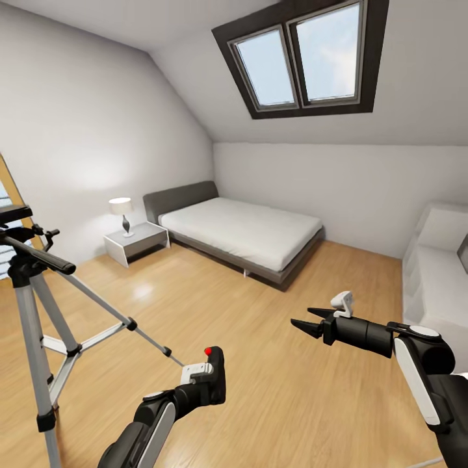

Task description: Attach the digital camera to the camera tripod in the bedroom.

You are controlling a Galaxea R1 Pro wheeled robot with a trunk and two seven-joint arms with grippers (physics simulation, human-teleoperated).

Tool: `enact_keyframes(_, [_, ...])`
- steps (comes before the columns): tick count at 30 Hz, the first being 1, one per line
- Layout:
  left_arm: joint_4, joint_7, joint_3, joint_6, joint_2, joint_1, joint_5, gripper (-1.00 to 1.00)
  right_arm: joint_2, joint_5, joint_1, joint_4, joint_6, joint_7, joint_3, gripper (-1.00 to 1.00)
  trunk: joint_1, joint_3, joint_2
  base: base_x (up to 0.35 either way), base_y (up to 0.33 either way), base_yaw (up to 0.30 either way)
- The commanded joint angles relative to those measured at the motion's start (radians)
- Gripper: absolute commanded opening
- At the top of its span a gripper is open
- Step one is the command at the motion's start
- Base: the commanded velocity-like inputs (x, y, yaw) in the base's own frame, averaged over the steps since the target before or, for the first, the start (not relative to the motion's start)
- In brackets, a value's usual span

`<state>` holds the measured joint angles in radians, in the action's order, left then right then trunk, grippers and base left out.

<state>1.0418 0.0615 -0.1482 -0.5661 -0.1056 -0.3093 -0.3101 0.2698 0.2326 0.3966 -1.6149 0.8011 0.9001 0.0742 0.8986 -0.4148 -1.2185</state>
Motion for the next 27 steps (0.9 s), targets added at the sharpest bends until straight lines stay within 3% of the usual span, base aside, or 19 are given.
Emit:
enact_keyframes(1, [0.001,0.002,0.001,-0.005,0.000,-0.001,-0.001,-1.00,0.000,0.002,0.001,0.000,0.005,0.002,0.001,1.00,-0.004,0.002,0.007,0.000,0.000,0.000])
enact_keyframes(27, [0.001,0.002,-0.002,-0.008,-0.002,-0.001,-0.001,-1.00,-0.002,0.002,0.001,0.001,0.004,0.002,-0.002,1.00,-0.104,0.084,0.189,0.000,0.000,0.000])
